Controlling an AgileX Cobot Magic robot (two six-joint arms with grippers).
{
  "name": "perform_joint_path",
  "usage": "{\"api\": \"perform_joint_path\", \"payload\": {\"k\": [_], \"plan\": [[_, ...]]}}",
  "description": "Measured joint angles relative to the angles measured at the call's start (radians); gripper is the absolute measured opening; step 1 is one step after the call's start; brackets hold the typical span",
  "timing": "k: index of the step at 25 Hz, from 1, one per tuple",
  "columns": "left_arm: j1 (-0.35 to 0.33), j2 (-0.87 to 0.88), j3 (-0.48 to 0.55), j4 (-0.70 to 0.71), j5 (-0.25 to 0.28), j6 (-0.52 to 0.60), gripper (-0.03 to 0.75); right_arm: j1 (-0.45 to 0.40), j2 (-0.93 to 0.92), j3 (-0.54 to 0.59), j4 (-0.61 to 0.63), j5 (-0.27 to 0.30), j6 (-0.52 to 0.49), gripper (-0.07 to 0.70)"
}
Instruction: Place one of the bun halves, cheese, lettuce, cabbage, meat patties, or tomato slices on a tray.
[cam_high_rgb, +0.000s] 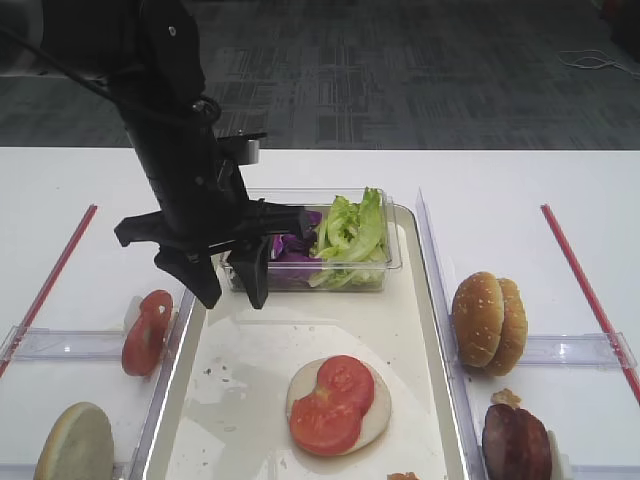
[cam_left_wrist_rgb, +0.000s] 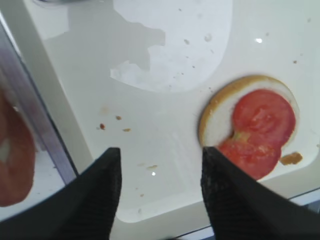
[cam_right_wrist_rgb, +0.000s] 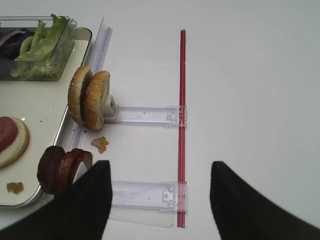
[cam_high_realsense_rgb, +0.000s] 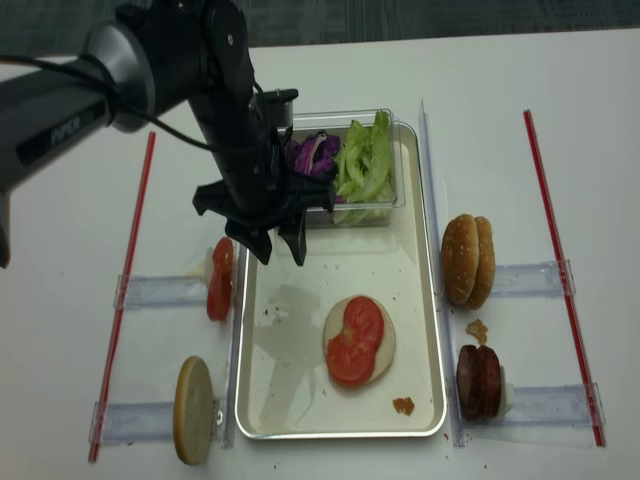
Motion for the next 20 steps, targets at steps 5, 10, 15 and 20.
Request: {"api": "perform_joint_path", "payload": {"k": [5, 10, 15, 20], "plan": [[0.0, 0.0, -0.029, 0.049, 0.003, -0.034, 0.344, 0.0, 0.0, 0.0, 0.0, 0.0, 0.0, 0.45], [0.0, 0.0, -0.034, 0.059, 0.004, -0.056, 0.343, 0.0, 0.0, 0.0, 0.0, 0.0, 0.0, 0.45], [0.0, -0.016, -0.034, 0.131, 0.004, -0.079, 0.344, 0.0, 0.0, 0.0, 0.0, 0.0, 0.0, 0.45], [0.03, -0.05, -0.034, 0.175, 0.008, -0.087, 0.343, 0.0, 0.0, 0.0, 0.0, 0.0, 0.0, 0.45]]}}
